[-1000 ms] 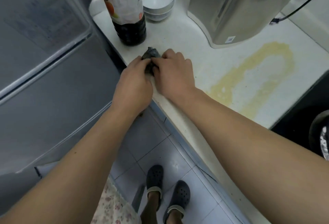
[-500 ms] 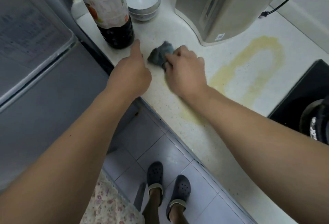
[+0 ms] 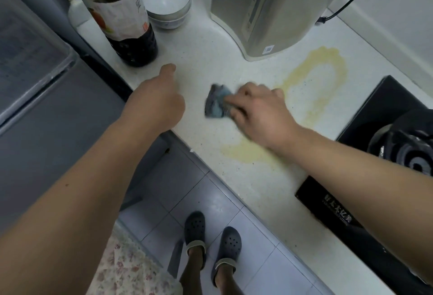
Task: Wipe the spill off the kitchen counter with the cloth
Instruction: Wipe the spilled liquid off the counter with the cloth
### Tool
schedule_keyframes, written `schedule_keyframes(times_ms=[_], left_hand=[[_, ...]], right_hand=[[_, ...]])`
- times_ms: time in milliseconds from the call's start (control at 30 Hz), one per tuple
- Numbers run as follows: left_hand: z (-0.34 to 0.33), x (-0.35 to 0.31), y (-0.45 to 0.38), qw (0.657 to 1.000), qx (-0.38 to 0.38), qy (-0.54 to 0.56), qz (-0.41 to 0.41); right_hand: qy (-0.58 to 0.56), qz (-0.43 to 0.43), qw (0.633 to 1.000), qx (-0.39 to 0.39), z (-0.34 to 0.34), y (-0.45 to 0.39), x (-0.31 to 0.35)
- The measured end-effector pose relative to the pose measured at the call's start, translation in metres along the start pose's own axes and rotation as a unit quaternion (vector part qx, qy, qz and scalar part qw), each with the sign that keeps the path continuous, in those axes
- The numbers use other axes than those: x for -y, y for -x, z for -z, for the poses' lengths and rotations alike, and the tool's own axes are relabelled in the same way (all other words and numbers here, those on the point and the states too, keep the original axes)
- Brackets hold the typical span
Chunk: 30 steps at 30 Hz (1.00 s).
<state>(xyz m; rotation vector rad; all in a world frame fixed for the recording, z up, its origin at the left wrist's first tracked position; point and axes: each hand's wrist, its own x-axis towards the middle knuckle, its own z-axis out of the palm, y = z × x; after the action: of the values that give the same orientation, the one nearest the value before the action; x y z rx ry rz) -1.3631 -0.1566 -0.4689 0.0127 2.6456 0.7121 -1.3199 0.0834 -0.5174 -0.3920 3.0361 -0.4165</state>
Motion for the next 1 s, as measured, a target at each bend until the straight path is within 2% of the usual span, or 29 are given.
schedule_keyframes(times_ms=[133,233,433,633,767,1000], left_hand=[[-0.003,-0.005,0.001,1.000,0.000,-0.013,-0.011],[-0.006,-0.005,0.001,1.000,0.006,-0.018,-0.017],[-0.007,-0.010,0.004,0.999,0.017,-0.037,-0.007],[0.001,0.001,0.002,0.999,-0.006,-0.030,0.015],[-0.004,0.013,0.010,0.999,-0.018,-0.027,-0.027],[-0.003,0.018,0.000,1.000,-0.020,-0.011,-0.004]], right_hand=[[0.006,-0.180,0.982,-0.062,0.008,-0.038,-0.027],[-0.015,-0.239,0.967,-0.084,0.003,-0.038,-0.015],[-0.092,-0.113,0.988,-0.045,-0.024,0.013,0.046],[-0.110,-0.071,0.991,-0.029,-0.023,0.001,0.051],[-0.106,-0.023,0.994,0.006,-0.023,-0.005,0.059],[-0.113,0.079,0.987,0.083,-0.019,-0.012,0.075]])
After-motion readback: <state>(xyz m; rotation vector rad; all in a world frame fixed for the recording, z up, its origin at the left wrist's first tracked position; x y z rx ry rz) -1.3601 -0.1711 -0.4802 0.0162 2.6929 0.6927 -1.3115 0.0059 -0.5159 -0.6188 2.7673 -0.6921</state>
